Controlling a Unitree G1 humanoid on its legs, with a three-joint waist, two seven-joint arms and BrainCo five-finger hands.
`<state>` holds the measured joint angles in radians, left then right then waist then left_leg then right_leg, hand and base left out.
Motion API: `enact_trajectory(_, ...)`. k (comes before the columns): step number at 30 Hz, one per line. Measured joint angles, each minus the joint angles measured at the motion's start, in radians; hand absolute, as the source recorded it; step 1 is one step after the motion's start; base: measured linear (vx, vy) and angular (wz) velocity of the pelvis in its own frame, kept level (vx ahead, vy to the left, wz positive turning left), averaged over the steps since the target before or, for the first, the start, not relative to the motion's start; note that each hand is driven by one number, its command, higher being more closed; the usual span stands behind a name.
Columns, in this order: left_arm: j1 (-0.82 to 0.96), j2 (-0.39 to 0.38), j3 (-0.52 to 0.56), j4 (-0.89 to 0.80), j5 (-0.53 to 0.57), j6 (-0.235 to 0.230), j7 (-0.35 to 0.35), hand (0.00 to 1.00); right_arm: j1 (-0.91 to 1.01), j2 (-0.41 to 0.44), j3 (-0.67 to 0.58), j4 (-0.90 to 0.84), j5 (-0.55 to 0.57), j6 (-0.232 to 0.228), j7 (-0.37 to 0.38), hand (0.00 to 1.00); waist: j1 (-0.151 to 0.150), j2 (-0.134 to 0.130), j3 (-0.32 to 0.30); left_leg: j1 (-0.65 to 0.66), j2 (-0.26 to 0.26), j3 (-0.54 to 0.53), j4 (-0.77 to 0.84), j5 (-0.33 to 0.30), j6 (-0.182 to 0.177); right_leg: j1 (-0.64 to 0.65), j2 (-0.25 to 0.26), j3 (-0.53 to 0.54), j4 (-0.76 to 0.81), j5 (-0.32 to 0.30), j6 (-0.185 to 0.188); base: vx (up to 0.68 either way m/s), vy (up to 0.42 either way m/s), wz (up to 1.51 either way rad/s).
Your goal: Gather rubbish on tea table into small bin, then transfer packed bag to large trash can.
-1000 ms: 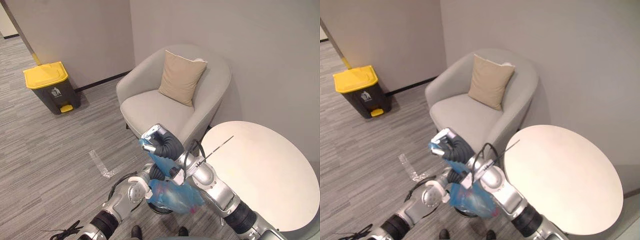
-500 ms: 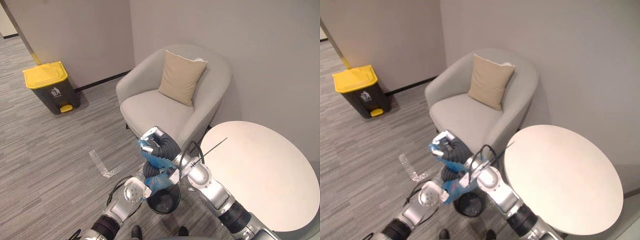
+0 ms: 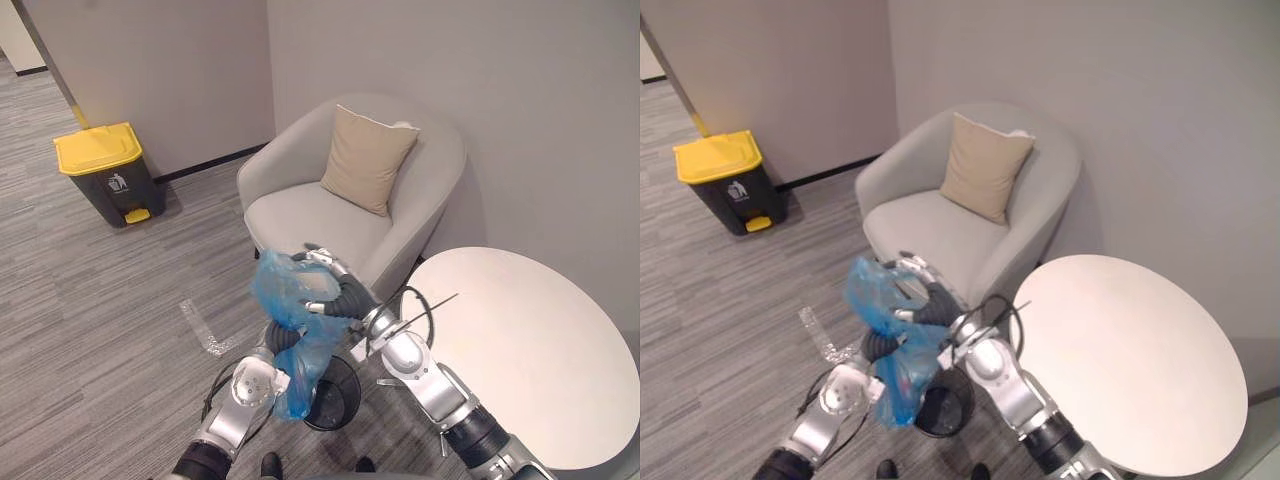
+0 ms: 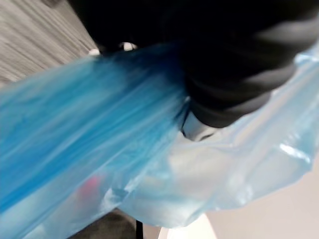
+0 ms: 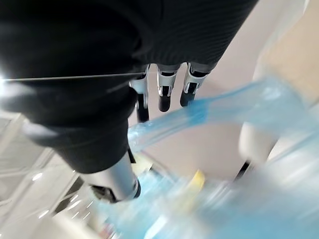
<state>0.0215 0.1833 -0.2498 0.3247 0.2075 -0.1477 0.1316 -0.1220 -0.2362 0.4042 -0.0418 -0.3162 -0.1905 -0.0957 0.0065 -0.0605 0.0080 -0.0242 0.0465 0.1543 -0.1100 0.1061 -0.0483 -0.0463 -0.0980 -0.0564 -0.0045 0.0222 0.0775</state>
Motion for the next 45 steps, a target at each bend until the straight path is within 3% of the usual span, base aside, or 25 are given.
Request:
enact_trajectory(6,0.077,-0.034,0.101,0.001,-0.094,0.007,0.002,1.0,0.173,0.074,-0.182,0.005,0.016,0.002,-0.042,0.0,-0.002,0.002,0.001,-0.002,-0.001,0.0,0.0,-0.001,-0.002,-0.001,0.0,-0.001,0.0,-0.001,0.0,0.0,0.001,0.01)
enact_trajectory(12,0.112,-0.049,0.198,0.098,-0.169,0.01,-0.012,1.0,0.186,0.122,-0.266,0.355,0.202,0.046,0.034,0.0,-0.003,0.012,0.009,-0.002,-0.006,-0.014,0.0,-0.011,-0.006,0.008,-0.005,-0.021,-0.008,-0.019,0.005,-0.01,0.007,0.08)
enact_trajectory(17,0.122,-0.053,0.263,0.249,-0.197,0.034,-0.047,1.0,0.182,0.131,-0.341,0.641,0.246,0.089,0.081,0.0,0.002,0.024,0.017,-0.007,-0.011,-0.029,0.0,-0.015,-0.01,0.021,-0.009,-0.037,-0.02,-0.02,0.009,0.04,0.004,0.1)
enact_trajectory(23,0.149,-0.07,0.304,0.407,-0.21,0.049,-0.056,1.0,0.17,0.135,-0.393,0.815,0.245,0.111,0.075,0.0,0.004,0.036,0.029,0.025,-0.012,-0.029,0.005,-0.022,-0.005,0.053,-0.009,-0.039,-0.022,-0.023,0.007,0.08,-0.006,-0.01)
enact_trajectory(28,0.151,-0.085,0.323,0.494,-0.211,0.052,-0.057,1.0,0.157,0.136,-0.402,0.882,0.238,0.122,0.054,0.0,0.009,0.048,0.046,0.03,-0.011,-0.022,0.006,-0.023,-0.004,0.05,-0.008,-0.031,-0.014,-0.025,0.005,-0.01,0.003,-0.05)
enact_trajectory(31,0.147,-0.094,0.352,0.496,-0.213,0.054,-0.056,1.0,0.133,0.137,-0.405,0.886,0.238,0.124,0.037,0.0,0.03,0.05,0.104,0.039,-0.009,0.017,0.02,-0.026,-0.001,0.024,-0.007,0.012,0.028,-0.025,0.006,-0.08,0.026,-0.35)
enact_trajectory(33,0.14,-0.095,0.352,0.495,-0.227,0.054,-0.054,1.0,0.116,0.145,-0.403,0.883,0.237,0.126,0.031,0.0,0.038,0.041,0.124,-0.026,-0.007,0.033,0.089,-0.054,0.004,-0.032,-0.011,0.029,0.074,-0.026,0.006,-0.15,0.031,-0.28)
enact_trajectory(34,0.128,-0.097,0.351,0.493,-0.241,0.054,-0.054,1.0,0.111,0.151,-0.403,0.882,0.237,0.127,0.024,0.0,0.039,0.033,0.129,-0.077,-0.007,0.037,0.152,-0.076,0.016,-0.075,-0.023,0.03,0.109,-0.025,0.008,-0.13,0.035,-0.06)
enact_trajectory(35,0.117,-0.112,0.352,0.475,-0.251,0.054,-0.054,1.0,0.1,0.154,-0.403,0.879,0.237,0.133,0.012,0.0,0.045,0.04,0.135,-0.144,0.015,0.04,0.227,-0.112,0.047,-0.107,-0.025,0.046,0.143,-0.032,0.025,-0.14,0.041,-0.03)
enact_trajectory(36,0.111,-0.121,0.356,0.467,-0.252,0.054,-0.052,1.0,0.1,0.156,-0.403,0.876,0.237,0.134,0.009,0.0,0.047,0.044,0.146,-0.148,0.018,0.043,0.24,-0.113,0.048,-0.128,-0.027,0.045,0.233,-0.076,0.029,-0.14,0.041,0.25)
enact_trajectory(37,0.107,-0.124,0.354,0.449,-0.252,0.054,-0.049,1.0,0.12,0.164,-0.402,0.863,0.237,0.141,0.005,0.0,0.048,0.042,0.151,-0.154,0.012,0.021,0.268,-0.117,0.051,-0.165,-0.036,0.045,0.49,-0.189,0.023,-0.07,-0.015,0.51)
enact_trajectory(38,0.117,-0.127,0.35,0.429,-0.253,0.053,-0.048,1.0,0.144,0.177,-0.401,0.836,0.238,0.144,0.001,0.0,0.052,0.038,0.149,-0.158,0.0,-0.002,0.289,-0.12,0.053,-0.157,-0.045,0.056,0.642,-0.247,0.045,-0.06,-0.021,0.57)
enact_trajectory(40,0.137,-0.125,0.351,0.394,-0.253,0.054,-0.046,1.0,0.146,0.197,-0.396,0.81,0.238,0.144,-0.003,0.0,0.06,0.013,0.135,-0.193,-0.016,-0.022,0.33,-0.12,0.053,-0.126,-0.045,0.095,0.734,-0.293,0.073,-0.12,-0.133,0.45)
enact_trajectory(42,0.142,-0.133,0.35,0.374,-0.259,0.054,-0.042,1.0,0.138,0.195,-0.39,0.782,0.238,0.139,-0.007,0.0,0.072,-0.004,0.128,-0.249,-0.02,-0.033,0.381,-0.115,0.045,-0.097,-0.034,0.128,0.682,-0.369,0.07,-0.2,-0.184,0.34)
enact_trajectory(43,0.141,-0.157,0.35,0.364,-0.262,0.054,-0.04,1.0,0.129,0.186,-0.391,0.759,0.239,0.138,-0.02,0.0,0.085,0.007,0.13,-0.284,-0.018,-0.05,0.392,-0.097,0.027,-0.071,-0.021,0.121,0.588,-0.42,0.016,-0.17,-0.14,0.22)
enact_trajectory(44,0.141,-0.16,0.349,0.358,-0.263,0.054,-0.039,1.0,0.126,0.181,-0.391,0.756,0.239,0.137,-0.025,0.0,0.086,0.011,0.13,-0.294,-0.016,-0.056,0.387,-0.087,0.024,-0.067,-0.02,0.113,0.549,-0.433,0.001,-0.25,-0.179,0.29)
enact_trajectory(45,0.13,-0.184,0.341,0.36,-0.271,0.052,-0.033,1.0,0.114,0.166,-0.391,0.761,0.239,0.133,-0.035,0.0,0.097,0.057,0.135,-0.316,0.003,-0.086,0.352,-0.044,0.012,-0.055,0.013,0.078,0.485,-0.431,-0.027,-0.23,-0.135,0.34)
